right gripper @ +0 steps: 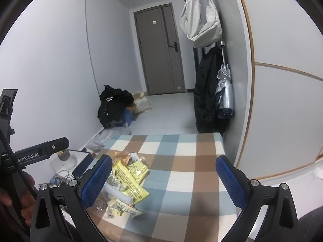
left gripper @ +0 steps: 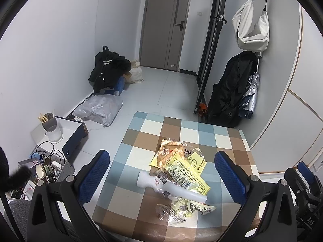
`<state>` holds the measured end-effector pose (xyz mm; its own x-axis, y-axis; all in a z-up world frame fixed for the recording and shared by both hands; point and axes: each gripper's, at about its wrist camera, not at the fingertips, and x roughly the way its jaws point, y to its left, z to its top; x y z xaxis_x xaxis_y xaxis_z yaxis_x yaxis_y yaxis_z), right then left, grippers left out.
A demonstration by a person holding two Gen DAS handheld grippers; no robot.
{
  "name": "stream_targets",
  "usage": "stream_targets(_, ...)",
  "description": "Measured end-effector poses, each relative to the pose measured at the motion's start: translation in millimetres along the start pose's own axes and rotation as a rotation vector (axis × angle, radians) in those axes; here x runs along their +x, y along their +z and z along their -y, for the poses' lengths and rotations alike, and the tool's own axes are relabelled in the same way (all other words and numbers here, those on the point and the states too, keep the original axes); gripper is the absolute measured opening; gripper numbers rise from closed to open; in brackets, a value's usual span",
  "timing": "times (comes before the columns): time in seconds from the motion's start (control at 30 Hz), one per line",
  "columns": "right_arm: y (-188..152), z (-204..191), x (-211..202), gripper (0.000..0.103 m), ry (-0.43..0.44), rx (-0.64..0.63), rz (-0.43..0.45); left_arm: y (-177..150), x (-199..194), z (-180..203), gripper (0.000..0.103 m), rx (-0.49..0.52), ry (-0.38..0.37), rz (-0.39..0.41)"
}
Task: Collect trash
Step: 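Move both tools toward the pile of wrappers on the table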
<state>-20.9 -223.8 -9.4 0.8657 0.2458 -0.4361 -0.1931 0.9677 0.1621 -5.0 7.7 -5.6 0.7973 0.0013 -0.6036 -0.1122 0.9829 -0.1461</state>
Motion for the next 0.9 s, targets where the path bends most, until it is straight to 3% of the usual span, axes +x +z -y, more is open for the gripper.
stream_targets(0.57,0,1,4,0.103,0.013,0.011,-0.026,5,3,-9,0.102,-0.019,-0.007,0.001)
stream_targets(0.9,0,-2,13,0.103,0.057,0.024,-0.069,6,9,-13,0.102,-0.014,-0.05,-0.047)
